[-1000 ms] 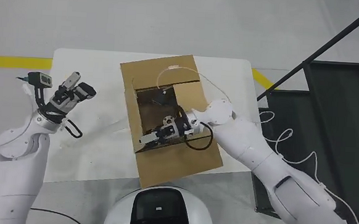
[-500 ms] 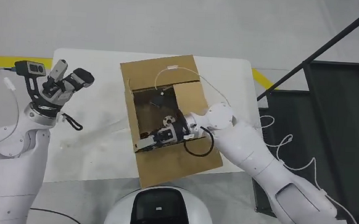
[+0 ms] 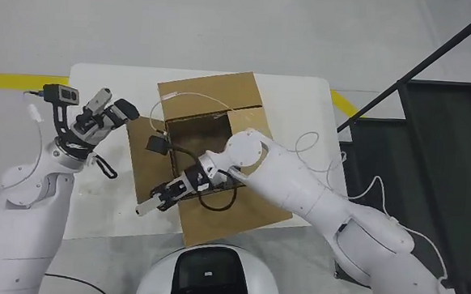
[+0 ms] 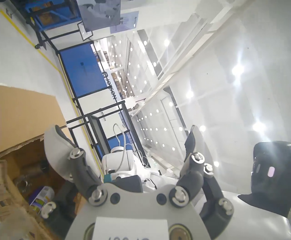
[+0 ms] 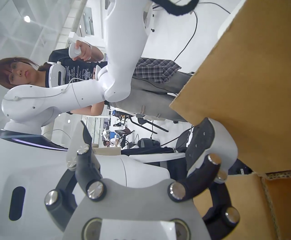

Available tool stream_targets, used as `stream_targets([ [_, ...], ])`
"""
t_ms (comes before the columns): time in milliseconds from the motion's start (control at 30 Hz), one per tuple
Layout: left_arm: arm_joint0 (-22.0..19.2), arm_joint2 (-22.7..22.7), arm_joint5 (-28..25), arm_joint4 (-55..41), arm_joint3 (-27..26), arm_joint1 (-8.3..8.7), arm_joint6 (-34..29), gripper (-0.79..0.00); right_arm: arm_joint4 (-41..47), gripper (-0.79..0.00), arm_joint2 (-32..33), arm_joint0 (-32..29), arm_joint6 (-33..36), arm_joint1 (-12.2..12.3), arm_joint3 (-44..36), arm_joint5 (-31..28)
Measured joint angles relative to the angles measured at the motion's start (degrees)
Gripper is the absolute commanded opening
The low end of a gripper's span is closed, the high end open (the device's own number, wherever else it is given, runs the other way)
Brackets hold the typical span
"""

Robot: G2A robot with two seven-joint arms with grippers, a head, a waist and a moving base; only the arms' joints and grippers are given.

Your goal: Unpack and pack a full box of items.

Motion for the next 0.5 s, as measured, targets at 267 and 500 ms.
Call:
stream_targets([
  [267, -0.76, 0.38, 0.8, 11.81, 5.57, 0.26, 5.25, 0.0, 3.05, 0.0, 2.33, 0.33, 3.74, -0.59, 5.91, -3.01],
  [500, -0.3, -0.56, 0.37, 13.16, 7.36, 0.45, 6.44, 0.0, 4.41, 0.0, 10.91, -3.98, 6.07, 3.43, 3.69, -4.55],
])
